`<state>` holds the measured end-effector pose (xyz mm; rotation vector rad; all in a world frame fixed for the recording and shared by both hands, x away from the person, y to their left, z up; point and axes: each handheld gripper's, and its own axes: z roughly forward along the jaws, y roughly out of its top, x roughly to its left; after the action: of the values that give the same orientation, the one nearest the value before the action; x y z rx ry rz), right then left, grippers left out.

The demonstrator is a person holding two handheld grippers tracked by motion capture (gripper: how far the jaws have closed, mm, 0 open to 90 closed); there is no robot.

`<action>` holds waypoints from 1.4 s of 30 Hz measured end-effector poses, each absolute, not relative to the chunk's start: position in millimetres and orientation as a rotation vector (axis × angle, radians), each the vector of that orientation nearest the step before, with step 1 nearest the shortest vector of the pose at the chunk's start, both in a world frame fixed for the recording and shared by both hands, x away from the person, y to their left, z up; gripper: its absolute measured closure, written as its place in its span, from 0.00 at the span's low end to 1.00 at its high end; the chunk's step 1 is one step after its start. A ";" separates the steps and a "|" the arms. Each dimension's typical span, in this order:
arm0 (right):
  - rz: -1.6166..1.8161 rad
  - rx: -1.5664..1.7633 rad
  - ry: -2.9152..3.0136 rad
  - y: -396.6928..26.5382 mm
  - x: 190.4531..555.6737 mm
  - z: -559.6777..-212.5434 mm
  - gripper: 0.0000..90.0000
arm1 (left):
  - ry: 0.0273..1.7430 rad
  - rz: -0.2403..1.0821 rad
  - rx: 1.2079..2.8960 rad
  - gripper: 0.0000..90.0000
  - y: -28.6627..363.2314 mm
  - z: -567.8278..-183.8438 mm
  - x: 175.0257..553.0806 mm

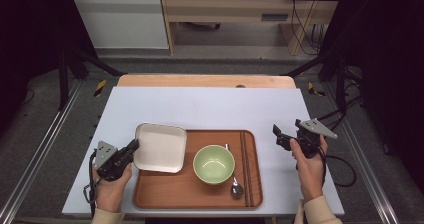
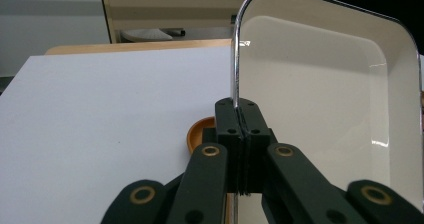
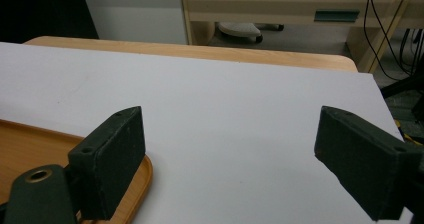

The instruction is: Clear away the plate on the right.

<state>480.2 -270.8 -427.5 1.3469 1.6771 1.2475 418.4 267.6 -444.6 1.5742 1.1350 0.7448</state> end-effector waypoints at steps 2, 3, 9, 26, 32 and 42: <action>1.236 1.345 1.677 -273.6 479.2 -429.1 0.15 | 1.144 0.731 1.569 0.99 268.7 -445.5 416.1; 1.234 1.353 1.677 -274.1 478.3 -429.3 0.15 | 1.150 0.723 1.568 0.99 269.3 -445.9 414.5; 1.229 1.371 1.674 -280.4 477.0 -433.2 0.15 | 1.172 0.673 1.604 0.99 270.6 -450.7 407.7; 1.209 1.408 1.694 -280.8 481.2 -439.7 0.15 | 1.219 0.449 1.698 0.98 262.0 -464.2 446.1; 1.201 1.415 1.711 -281.9 484.0 -443.5 0.15 | 1.249 0.403 1.720 0.98 262.9 -469.1 453.2; 1.205 1.436 1.716 -283.2 485.1 -445.6 0.15 | 1.274 0.353 1.753 0.97 263.9 -475.1 449.9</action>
<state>485.1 -283.2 -445.6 1.4359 1.7164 1.2051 449.9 263.9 -475.1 1.7534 1.2738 0.3530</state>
